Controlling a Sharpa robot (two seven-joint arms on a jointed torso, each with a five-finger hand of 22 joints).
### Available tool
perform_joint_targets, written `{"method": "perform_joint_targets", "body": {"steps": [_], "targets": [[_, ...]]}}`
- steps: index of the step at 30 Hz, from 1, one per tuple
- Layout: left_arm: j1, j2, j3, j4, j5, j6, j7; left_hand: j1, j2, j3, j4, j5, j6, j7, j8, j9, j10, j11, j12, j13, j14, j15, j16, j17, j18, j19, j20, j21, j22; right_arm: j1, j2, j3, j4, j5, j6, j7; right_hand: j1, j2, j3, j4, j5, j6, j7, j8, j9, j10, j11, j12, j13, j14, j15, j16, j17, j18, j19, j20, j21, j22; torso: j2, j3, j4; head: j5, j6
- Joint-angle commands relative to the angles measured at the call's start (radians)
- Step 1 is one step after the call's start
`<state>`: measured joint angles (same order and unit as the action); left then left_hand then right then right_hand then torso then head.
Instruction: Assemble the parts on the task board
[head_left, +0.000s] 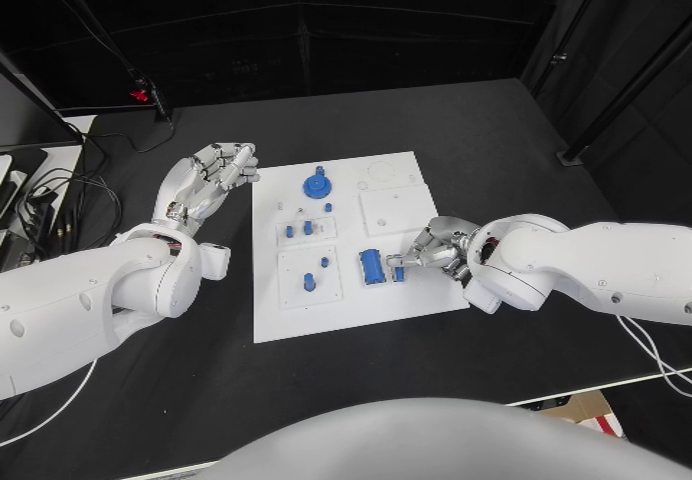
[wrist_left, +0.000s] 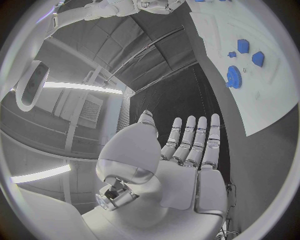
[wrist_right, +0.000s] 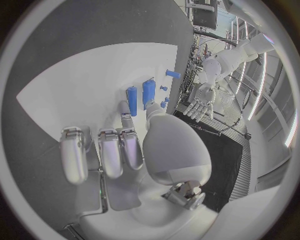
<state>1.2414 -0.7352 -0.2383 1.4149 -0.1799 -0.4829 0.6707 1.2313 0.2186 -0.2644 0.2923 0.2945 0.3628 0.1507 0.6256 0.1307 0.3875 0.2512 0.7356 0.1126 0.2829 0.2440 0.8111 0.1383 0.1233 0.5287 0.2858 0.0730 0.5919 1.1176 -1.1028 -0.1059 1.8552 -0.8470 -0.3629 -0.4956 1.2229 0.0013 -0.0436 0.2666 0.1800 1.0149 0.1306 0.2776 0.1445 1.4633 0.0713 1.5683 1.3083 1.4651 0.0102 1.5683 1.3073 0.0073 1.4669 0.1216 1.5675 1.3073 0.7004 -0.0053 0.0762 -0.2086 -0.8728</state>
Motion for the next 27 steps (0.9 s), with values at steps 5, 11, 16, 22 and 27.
{"method": "perform_joint_targets", "body": {"steps": [5,11,16,22,27], "targets": [[0.001,0.0,0.001,0.0,0.0,0.01,0.004,0.011,0.002,-0.002,-0.002,0.004,-0.007,0.141,0.004,-0.002,-0.006,0.0,0.007,-0.001,-0.005,-0.001,0.004,-0.001,-0.016,-0.005,0.003,0.003,-0.001,0.001,0.0,0.0,0.005,-0.001,-0.032,0.021,0.032,0.013,-0.037,0.01,0.015,-0.047,-0.006,0.078,0.041,0.107,-0.01,0.003,0.263,0.106,-0.008,0.002,0.263,-0.007,0.104,-0.01,0.003,0.263,0.001,0.0004,-0.0002,0.0,0.0],[0.001,0.0,0.001,0.0,0.0,0.01,0.003,0.013,0.002,-0.002,-0.002,0.007,-0.007,0.141,0.005,-0.003,-0.006,0.0,0.008,-0.002,-0.004,-0.001,0.005,-0.002,-0.016,-0.005,0.003,0.003,-0.001,0.001,-0.001,0.0,0.006,-0.001,-0.039,0.023,0.044,0.021,-0.06,0.013,0.021,-0.078,-0.005,0.124,0.066,0.107,-0.01,0.003,0.263,0.106,-0.009,0.002,0.263,-0.007,0.104,-0.011,0.003,0.263,0.0,0.0001,0.0002,-0.001,0.0],[0.001,0.0,0.001,-0.001,0.0,0.011,0.002,0.013,0.002,-0.002,-0.002,0.007,-0.007,0.141,0.005,-0.003,-0.006,0.0,0.008,-0.002,-0.004,-0.001,0.005,-0.002,-0.016,-0.005,0.003,0.003,-0.001,0.001,-0.001,0.0,0.006,-0.001,-0.042,0.025,0.054,0.028,-0.076,0.013,0.029,-0.097,-0.007,0.161,0.087,0.107,-0.012,0.003,0.263,0.106,-0.011,0.002,0.263,-0.007,0.104,-0.012,0.003,0.263,0.0,0.0,0.0002,-0.002,0.0],[0.001,0.001,0.001,-0.001,0.0,0.011,0.001,0.013,0.002,-0.002,-0.002,0.007,-0.007,0.141,0.005,-0.003,-0.006,0.0,0.008,-0.002,-0.004,-0.001,0.005,-0.002,-0.016,-0.005,0.003,0.003,-0.001,0.001,-0.004,0.0,0.003,-0.005,-0.043,0.017,0.067,0.041,-0.1,0.013,0.033,-0.111,-0.014,0.244,0.135,0.107,-0.017,0.003,0.263,0.106,-0.015,0.002,0.263,-0.007,0.104,-0.015,0.003,0.263,-0.001,-0.0002,0.0001,-0.004,0.0],[0.001,0.001,0.001,-0.002,0.0,0.012,-0.001,0.014,0.002,-0.002,-0.002,0.008,-0.007,0.14,0.006,-0.003,-0.007,0.0,0.009,-0.003,-0.004,-0.001,0.006,-0.004,-0.016,-0.005,0.003,0.004,-0.002,0.001,-0.017,0.0,0.005,-0.043,-0.003,-0.007,0.081,0.053,-0.13,0.014,0.005,-0.139,-0.031,0.374,0.226,0.107,-0.033,0.003,0.263,0.106,-0.026,0.002,0.263,-0.007,0.104,-0.025,0.003,0.263,0.0,0.0,0.0006,-0.003,0.0]]}}
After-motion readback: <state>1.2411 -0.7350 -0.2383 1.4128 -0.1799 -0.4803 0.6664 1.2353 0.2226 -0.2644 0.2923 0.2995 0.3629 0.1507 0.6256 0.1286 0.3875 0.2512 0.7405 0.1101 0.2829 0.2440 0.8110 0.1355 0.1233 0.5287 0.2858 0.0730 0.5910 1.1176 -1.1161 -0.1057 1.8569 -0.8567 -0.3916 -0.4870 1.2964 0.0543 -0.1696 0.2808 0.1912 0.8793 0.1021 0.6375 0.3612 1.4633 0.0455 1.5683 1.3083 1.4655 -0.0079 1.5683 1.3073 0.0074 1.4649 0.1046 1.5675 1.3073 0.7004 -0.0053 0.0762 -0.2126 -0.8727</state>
